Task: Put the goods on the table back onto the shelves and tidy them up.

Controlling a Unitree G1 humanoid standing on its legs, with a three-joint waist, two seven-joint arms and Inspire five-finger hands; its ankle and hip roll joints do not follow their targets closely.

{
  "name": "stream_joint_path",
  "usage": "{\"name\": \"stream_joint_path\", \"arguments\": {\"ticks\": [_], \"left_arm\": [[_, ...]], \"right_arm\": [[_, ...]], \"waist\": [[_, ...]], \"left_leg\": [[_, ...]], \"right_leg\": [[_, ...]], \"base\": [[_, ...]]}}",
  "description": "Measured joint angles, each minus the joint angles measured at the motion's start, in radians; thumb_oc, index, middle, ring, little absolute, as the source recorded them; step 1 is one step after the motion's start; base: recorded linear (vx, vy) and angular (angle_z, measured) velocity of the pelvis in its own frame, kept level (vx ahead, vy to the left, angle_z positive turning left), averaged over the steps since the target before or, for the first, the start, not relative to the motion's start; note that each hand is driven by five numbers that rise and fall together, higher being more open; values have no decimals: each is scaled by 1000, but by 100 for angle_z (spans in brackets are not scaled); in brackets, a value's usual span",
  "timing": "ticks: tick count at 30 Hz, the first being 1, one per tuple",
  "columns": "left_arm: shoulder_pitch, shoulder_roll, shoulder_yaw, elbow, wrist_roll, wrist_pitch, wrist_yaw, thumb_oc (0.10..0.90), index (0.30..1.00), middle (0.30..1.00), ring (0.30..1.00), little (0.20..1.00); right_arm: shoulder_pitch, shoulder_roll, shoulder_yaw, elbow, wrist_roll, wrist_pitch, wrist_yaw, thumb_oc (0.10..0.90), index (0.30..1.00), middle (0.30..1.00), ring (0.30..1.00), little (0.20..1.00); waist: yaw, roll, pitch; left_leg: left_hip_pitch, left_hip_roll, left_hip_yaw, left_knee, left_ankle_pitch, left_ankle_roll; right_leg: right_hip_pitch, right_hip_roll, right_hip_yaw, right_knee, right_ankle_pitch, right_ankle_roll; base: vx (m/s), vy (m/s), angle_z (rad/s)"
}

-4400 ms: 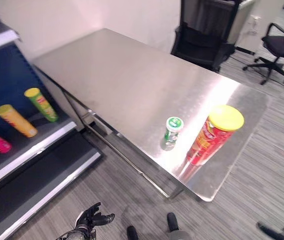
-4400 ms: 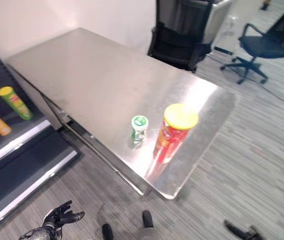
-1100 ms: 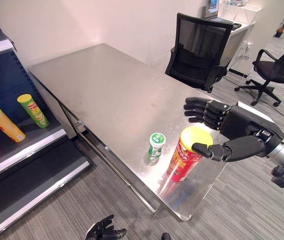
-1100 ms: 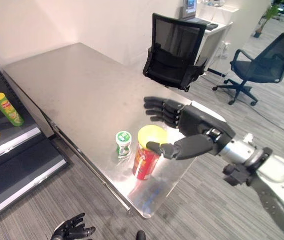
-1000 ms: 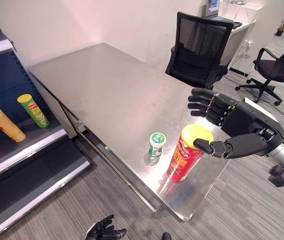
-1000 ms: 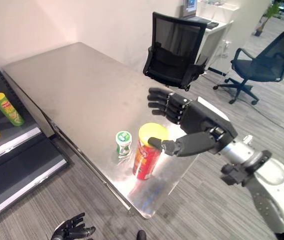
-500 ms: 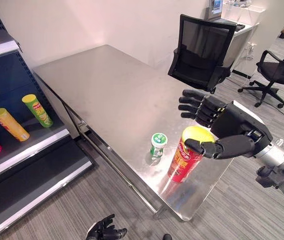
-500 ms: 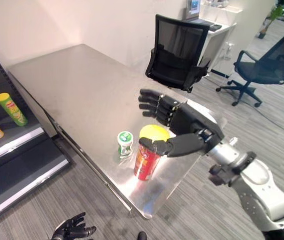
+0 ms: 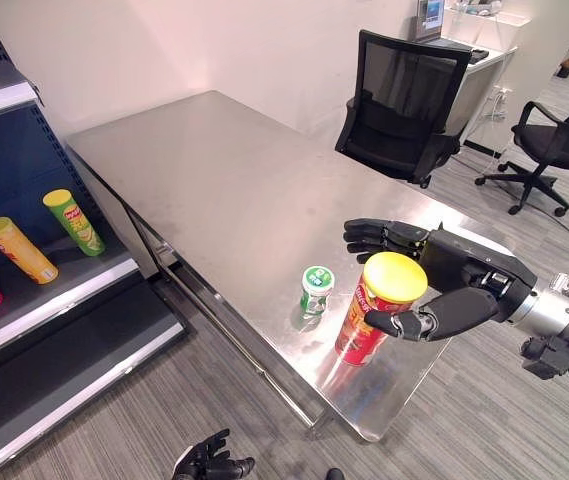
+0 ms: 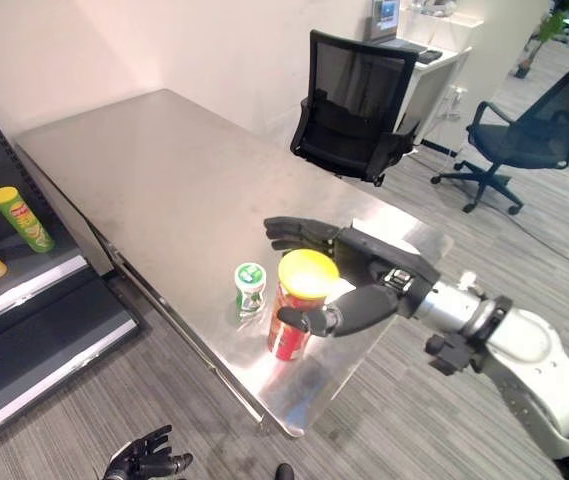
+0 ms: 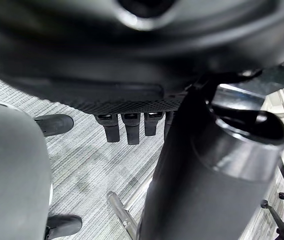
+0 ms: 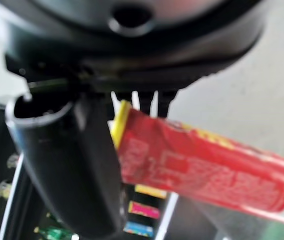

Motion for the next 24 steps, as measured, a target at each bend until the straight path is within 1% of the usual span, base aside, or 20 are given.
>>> {"name": "stream_joint_path", "arguments": {"ticks": [3,7,8,9,10,15,18,20,24], "left_arm": [[0,0,0,0,0,0,-1,800,900,900,900,900],[-1,0,0,0,0,0,-1,800,900,900,900,900],[0,0,0,0,-1,0,-1,800,900,900,900,900],[1,0,0,0,-1,0,-1,800,900,900,900,900],[0,0,0,0,-1,0,-1,800,900,900,900,900],[0,0,0,0,-2,0,-1,800,900,900,900,900],[0,0,0,0,-3,0,-1,800,900,900,900,900],[0,0,0,0,-2,0,-1,800,900,900,900,900],[-3,0,1,0,-4,0,-1,800,900,900,900,900]], "right_arm": [[3,0,0,9,-39,9,0,800,900,900,900,900],[3,3,12,11,-47,15,0,800,900,900,900,900],[2,3,12,11,-48,15,-1,574,561,561,561,561],[2,5,12,11,-48,15,-1,507,460,460,460,460],[2,11,13,11,-48,15,-1,400,300,300,300,300],[1,16,26,11,-48,15,-2,400,300,300,300,300],[1,49,30,17,-69,16,-12,400,300,300,300,300],[1,54,31,19,-71,16,-17,400,300,300,300,300],[1,61,31,69,-91,16,-41,400,300,300,300,300]], "waist": [[0,0,0],[2,0,0],[4,0,0],[5,0,0],[4,0,0],[6,0,0],[7,-1,0],[7,-1,0],[9,-3,-2]], "left_leg": [[0,0,0,0,0,0],[-3,0,0,0,0,0],[-4,0,-1,-2,0,0],[-4,-1,-2,-2,0,0],[-5,0,-3,-2,0,0],[-4,-1,-13,0,1,0],[-4,-1,-16,0,1,-1],[-4,-2,-20,0,2,-1],[-2,-1,-28,-2,2,-1]], "right_leg": [[0,0,0,0,0,0],[0,0,0,0,0,0],[1,0,-2,0,0,0],[1,0,-3,0,0,0],[2,0,-6,0,0,0],[7,-1,-16,1,0,-1],[9,0,-18,6,0,-1],[10,0,-19,6,0,-1],[18,0,-24,6,-3,-3]], "base": [[0,0,0],[0,0,0],[0,0,0],[-8,10,4],[-6,3,5],[-1,0,5],[0,0,0],[-2,-4,2],[-2,-9,5]]}}
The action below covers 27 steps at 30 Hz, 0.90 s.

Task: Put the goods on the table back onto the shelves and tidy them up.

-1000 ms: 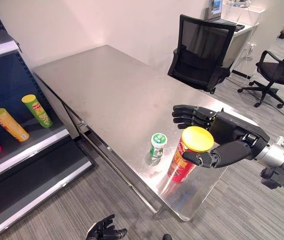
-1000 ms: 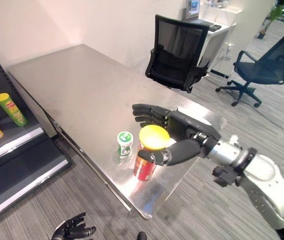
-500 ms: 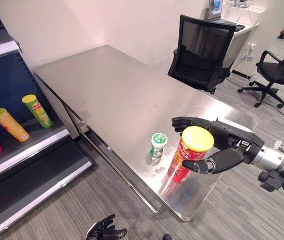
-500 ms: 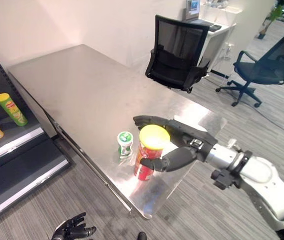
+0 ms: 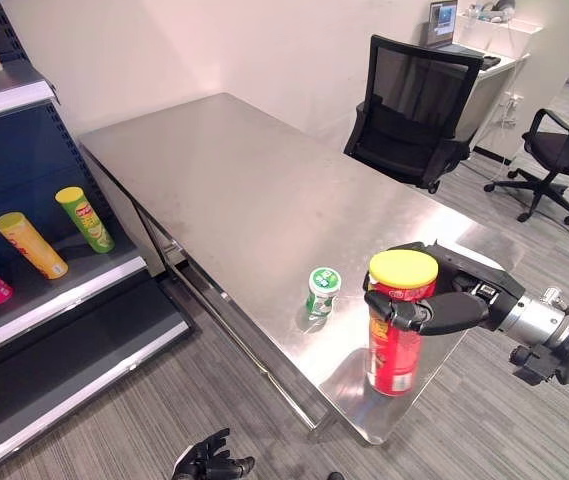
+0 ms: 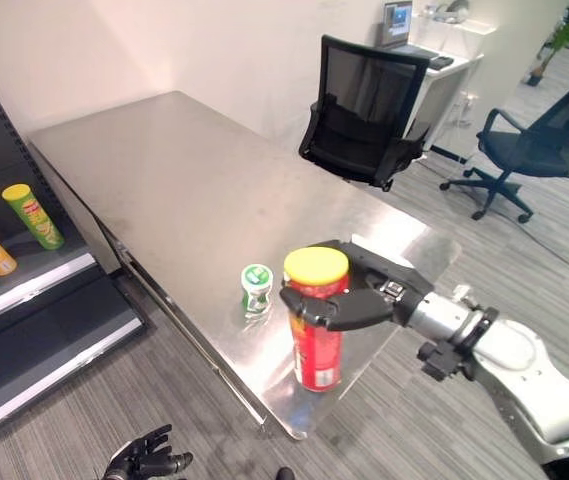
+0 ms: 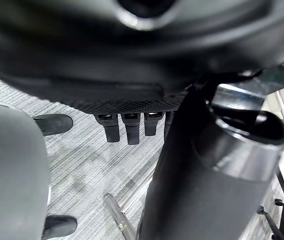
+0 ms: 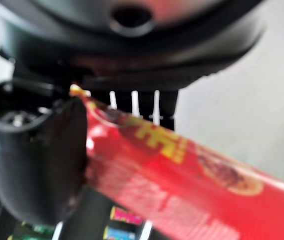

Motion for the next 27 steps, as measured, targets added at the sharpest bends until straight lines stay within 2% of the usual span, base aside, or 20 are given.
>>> {"name": "stream_joint_path", "arguments": {"ticks": [5,8,11,13,14,16,19,20,22,25,26,27], "left_arm": [[1,0,0,0,-1,0,1,800,900,900,900,900],[3,0,-1,-1,-4,0,5,800,900,900,900,900],[0,-1,-4,-2,-6,1,6,800,900,900,900,900],[-5,1,-3,-3,-8,1,9,800,900,900,900,900],[-11,2,-3,-3,-9,1,15,800,900,900,900,900],[-14,3,-3,-6,-13,3,29,800,900,900,900,900],[-26,10,-3,-8,-46,5,36,800,900,900,900,900],[-18,15,-1,-19,-49,5,46,800,900,900,900,900],[-11,24,4,-39,-54,5,55,800,900,900,900,900],[5,24,0,-44,-86,5,61,800,900,900,900,900],[-7,34,-1,-52,-87,9,72,800,900,900,900,900],[-27,58,13,-112,-87,9,72,800,900,900,900,900]], "right_arm": [[-22,42,-11,36,-22,-1,-49,400,300,300,300,300],[-117,85,-18,74,-23,-4,-117,400,300,300,300,300],[-287,119,-18,132,-23,-44,-216,400,300,300,300,300],[-382,119,-18,140,-23,-72,-277,400,300,300,300,300],[-493,120,5,137,-30,-124,-325,400,300,300,300,300],[-572,122,32,125,-47,-168,-353,400,300,300,300,300],[-693,161,97,122,-111,-195,-411,400,300,300,300,300],[-713,182,102,117,-134,-210,-420,400,300,300,300,300],[-734,249,111,96,-150,-235,-457,400,300,300,300,300],[-727,227,112,77,-194,-249,-462,400,300,300,300,300],[-711,196,89,77,-212,-259,-475,400,300,300,300,300],[-704,149,69,78,-227,-251,-484,400,300,300,300,300]], "waist": [[-2,1,0],[-2,2,-1],[5,7,-4],[27,9,-5],[51,10,-6],[62,9,-6],[82,3,-4],[111,1,-4],[134,-6,-4],[194,-2,21],[181,1,74],[185,-20,125]], "left_leg": [[-2,1,-5,-1,0,0],[-4,1,-11,-1,2,0],[-10,1,-22,2,7,0],[-11,2,-24,2,12,-2],[-11,3,-30,3,15,-5],[-17,2,-53,3,23,-4],[-17,4,-90,2,31,-12],[-27,7,-114,3,38,-17],[-52,17,-149,-1,42,-23],[-111,18,-239,5,88,-33],[-203,-11,-245,76,146,-64],[-277,-7,-160,106,169,-126]], "right_leg": [[1,1,-4,0,0,0],[2,4,-10,0,0,0],[3,5,-20,0,0,-1],[3,7,-22,0,0,-1],[6,11,-27,0,0,-1],[14,12,-45,0,-1,-2],[35,18,-76,-1,-15,-13],[40,25,-88,1,-18,-17],[38,43,-107,0,-37,-19],[36,71,-141,1,-56,-46],[7,80,-153,23,-75,-76],[-45,49,-149,35,-45,-150]], "base": [[-2,-6,0],[-13,-32,5],[-15,-50,9],[-17,-59,7],[-41,-103,13],[-58,-132,31],[-51,-99,41],[-105,-136,50],[-116,-88,55],[-261,-3,120],[-338,202,211],[-211,363,151]]}}
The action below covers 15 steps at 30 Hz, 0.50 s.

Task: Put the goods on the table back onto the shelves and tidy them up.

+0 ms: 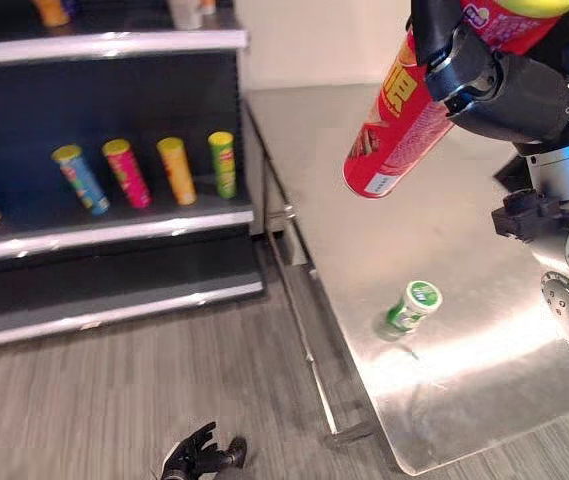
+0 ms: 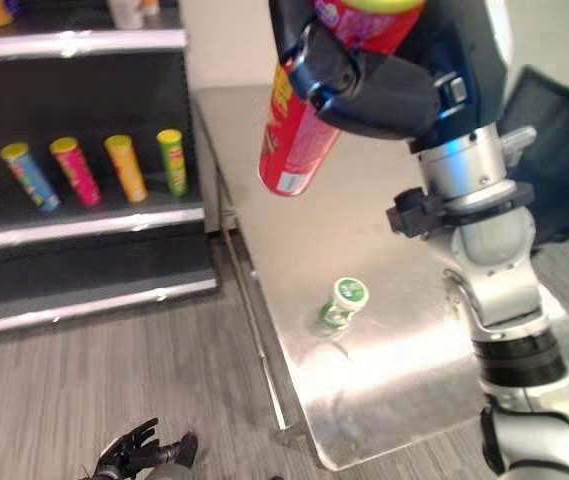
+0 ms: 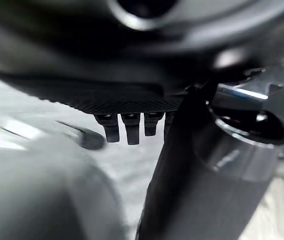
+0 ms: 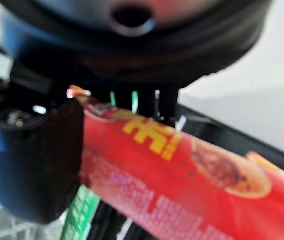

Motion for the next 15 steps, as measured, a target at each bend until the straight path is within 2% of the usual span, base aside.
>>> {"name": "stream_joint_path", "arguments": {"ticks": [1,2,3,4,5,6,7,8,9,10,11,12,13,14,15], "left_arm": [[11,32,48,-1,-19,0,-2,800,900,900,900,900],[20,33,54,36,-18,-5,-2,800,900,900,900,900],[11,20,49,69,-16,-4,-4,800,900,900,900,900],[3,3,46,72,-16,-3,-3,800,900,900,900,900],[-12,-49,26,42,-15,-6,-5,800,900,900,900,900],[-21,-82,17,-3,3,-9,-16,800,900,900,900,900],[-33,-47,20,28,11,-22,-19,800,900,900,900,900],[-21,-19,20,51,15,-21,-18,800,900,900,900,900],[-18,29,21,46,32,-25,-19,800,900,900,900,900],[-20,94,41,50,42,-25,-19,800,900,900,900,900],[-27,114,73,60,42,-27,-15,800,900,900,900,900],[-18,119,103,56,41,-26,0,800,900,900,900,900],[23,131,147,36,40,-31,1,800,900,900,900,900],[40,112,148,50,40,-22,4,800,900,900,900,900],[80,71,137,46,40,-22,0,800,900,900,900,900]], "right_arm": [[42,62,0,2,-18,18,5,400,300,300,300,300],[62,93,-2,19,-24,19,3,400,300,300,300,300],[103,108,-46,20,-23,18,1,400,300,300,300,300],[124,109,-71,20,-21,21,0,400,300,300,300,300],[166,102,-145,20,-19,29,1,400,300,300,300,300],[240,134,-232,17,-22,29,-7,400,300,300,300,300],[370,217,-229,19,-44,38,-11,400,300,300,300,300],[450,260,-205,26,-71,63,-10,400,300,300,300,300],[477,282,-179,39,-89,89,-27,400,300,300,300,300],[481,282,-137,35,-101,96,-38,400,300,300,300,300],[477,274,-101,40,-107,101,-35,400,300,300,300,300],[471,262,-76,44,-112,104,-24,400,300,300,300,300],[407,232,-40,41,-113,99,-6,400,300,300,300,300],[363,187,-32,32,-114,97,5,400,300,300,300,300],[331,151,-38,15,-113,95,6,400,300,300,300,300]], "waist": [[17,-62,34],[-16,-47,34],[-78,-11,37],[-104,13,30],[-144,75,6],[-138,106,-8],[-100,38,-20],[-111,37,-25],[-108,17,-36],[-114,-12,-32],[-93,26,-25],[-79,52,-21],[-55,37,-19],[-43,10,-16],[-32,-28,-21]], "left_leg": [[47,117,81,253,-208,13],[199,225,40,260,-252,-59],[349,286,-5,212,-254,-60],[402,281,-4,150,-254,-59],[470,204,4,-115,-266,-34],[460,88,104,-106,-321,19],[434,-68,122,-72,-351,126],[428,-120,123,-66,-341,183],[370,-163,113,-17,-344,216],[251,-202,100,111,-377,259],[222,-144,78,127,-377,270],[231,-100,61,84,-329,272],[235,-91,44,47,-302,268],[232,-125,39,43,-287,254],[235,-191,39,27,-280,251]], "right_leg": [[5,-39,18,-27,42,0],[24,-51,18,-10,43,18],[22,-79,15,25,46,65],[9,-102,19,36,59,88],[-18,-175,17,42,109,155],[-55,-264,20,63,162,194],[-108,-404,20,43,369,139],[-121,-446,16,49,465,82],[-162,-434,62,80,485,58],[-204,-437,246,105,501,39],[-217,-338,317,223,293,116],[-219,-194,284,449,18,192],[-217,-14,201,627,-151,99],[-174,104,153,539,-192,40],[-88,130,170,263,-168,-28]], "base": [[-173,567,60],[-141,694,9],[-121,798,32],[-140,827,60],[-195,925,48],[-203,774,-4],[-271,802,-27],[-326,704,-33],[-313,625,42],[-219,452,48],[-107,262,72],[-68,194,44],[36,33,46],[121,-73,27],[180,-113,27]]}}
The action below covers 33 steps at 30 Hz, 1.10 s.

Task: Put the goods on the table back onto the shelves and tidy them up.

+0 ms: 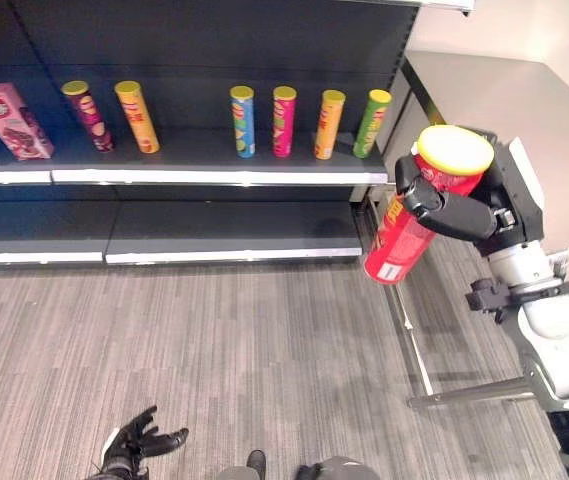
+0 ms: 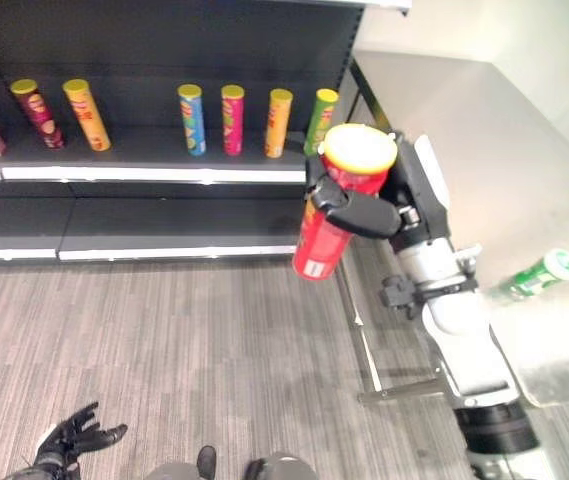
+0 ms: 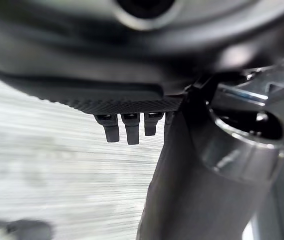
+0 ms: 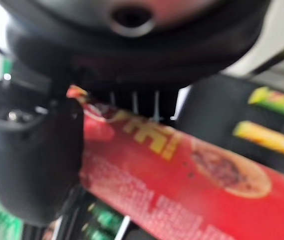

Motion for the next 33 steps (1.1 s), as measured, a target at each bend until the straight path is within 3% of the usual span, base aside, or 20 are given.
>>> {"name": "stream_joint_path", "arguments": {"ticks": [1,3,5,6,8,10,13,14,15,17,18,19,22,25,28,29,30,31,32,33], "left_arm": [[28,-49,1,1,-1,3,-1,800,900,900,900,900],[75,-97,1,-40,-31,10,-21,800,900,900,900,900],[4,-94,-13,-92,-41,12,-22,800,900,900,900,900],[-31,-81,-38,-85,-40,13,-22,800,900,900,900,900],[-76,-76,-52,-58,-40,15,-20,800,900,900,900,900],[-112,-69,-58,-55,-39,7,-2,800,900,900,900,900],[-99,-79,-76,-4,-29,8,-7,800,900,900,900,900],[-98,-102,-75,38,-26,15,-7,800,900,900,900,900],[-74,-104,-74,41,-17,17,0,800,900,900,900,900],[-72,-88,-75,17,-7,16,-2,800,900,900,900,900],[-93,-60,-74,-11,2,14,-6,800,900,900,900,900],[-108,-47,-73,-18,3,11,1,800,900,900,900,900],[-122,-9,-54,-37,3,-12,2,800,900,900,900,900],[-103,3,-32,-39,2,-9,6,800,900,900,900,900],[-70,-19,-50,-39,3,2,0,800,900,900,900,900],[-59,-33,-73,-41,4,2,0,800,900,900,900,900],[2,-50,-104,-69,7,2,-11,800,900,900,900,900],[24,-92,-106,-62,9,1,-15,800,900,900,900,900],[36,-113,-108,-73,10,2,-17,800,900,900,900,900],[45,-110,-107,-93,10,-1,-23,800,900,900,900,900]], "right_arm": [[-2,10,-5,3,2,-6,0,400,300,300,300,300],[3,19,-3,7,5,-7,0,400,300,300,300,300],[6,24,-18,8,5,-9,2,400,300,300,300,300],[6,50,-15,10,5,-8,15,400,300,300,300,300],[4,81,15,27,7,-9,18,400,300,300,300,300],[7,86,23,69,6,0,16,400,300,300,300,300],[36,113,0,46,-2,16,9,400,300,300,300,300],[66,138,-16,3,-5,24,3,400,300,300,300,300],[85,198,-12,-36,-6,24,2,400,300,300,300,300],[117,188,-12,-97,-9,26,-1,400,300,300,300,300],[97,172,-11,-125,-31,26,0,400,300,300,300,300],[99,172,-12,-123,-31,26,0,400,300,300,300,300],[96,170,-7,-116,-41,30,21,400,300,300,300,300],[81,167,20,-114,-42,34,33,400,300,300,300,300],[75,160,27,-108,-40,34,44,400,300,300,300,300],[86,148,21,-105,-37,34,44,400,300,300,300,300],[111,146,21,-83,-36,32,50,400,300,300,300,300],[116,121,20,-61,-30,29,53,400,300,300,300,300],[124,120,12,-46,-26,31,52,400,300,300,300,300],[134,120,6,-43,-25,34,53,400,300,300,300,300]], "waist": [[6,-3,-3],[19,-40,-2],[22,-37,45],[19,-21,55],[-7,2,69],[-1,33,78],[-22,57,65],[-22,73,54],[-23,81,46],[-51,81,38],[-65,85,38],[-66,87,37],[-60,113,35],[-57,119,35],[-89,107,28],[-95,99,24],[-89,28,-17],[-49,12,-36],[-41,41,-43],[-39,38,-46]], "left_leg": [[21,-8,-12,-33,16,-1],[-7,-17,-19,-3,9,-35],[-207,9,-5,293,-46,-115],[-232,104,-13,243,-44,-118],[-255,352,-44,-87,46,-218],[-313,433,-41,-134,63,-242],[-256,268,56,-72,111,-170],[-217,198,81,-20,100,-102],[-172,165,84,-44,191,-76],[-132,104,88,-66,186,-31],[-115,53,84,-57,159,12],[-88,33,58,-68,156,10],[-4,24,38,-117,134,19],[72,20,40,-126,100,-19],[155,-19,37,-126,53,-22],[184,-48,35,-123,45,-33],[217,-165,41,-44,28,-59],[185,-202,37,56,-36,-27],[126,-154,40,141,-111,20],[84,-104,41,156,-146,10]], "right_leg": [[75,14,15,-141,60,-49],[140,13,9,-288,130,-41],[128,-13,-49,-301,146,-59],[128,-15,-40,-302,133,2],[127,-19,-26,-295,122,24],[144,-41,23,-295,109,56],[252,-164,29,-285,53,140],[272,-209,37,-233,27,167],[225,-253,41,-90,5,170],[156,-318,40,82,29,143],[-25,-401,84,416,118,156],[-59,-413,100,455,79,155],[-165,-341,113,435,23,171],[-217,-233,-41,171,18,158],[-294,-74,-82,-10,109,55],[-289,-40,-63,-28,162,-25],[-214,-21,-20,-57,361,-181],[-149,-48,-20,-140,303,-133],[-104,-27,5,-220,333,-133],[-79,-26,13,-283,354,-126]], "base": [[137,-93,12],[31,25,26],[197,216,67],[346,261,30],[444,334,-2],[552,501,-49],[545,587,-47],[267,377,-62],[312,510,-49],[292,475,3],[225,289,47],[236,231,52],[238,103,39],[234,24,19],[198,-27,48],[249,-96,91],[195,-91,40],[205,-101,5],[104,-46,-27],[140,-62,-23]]}}
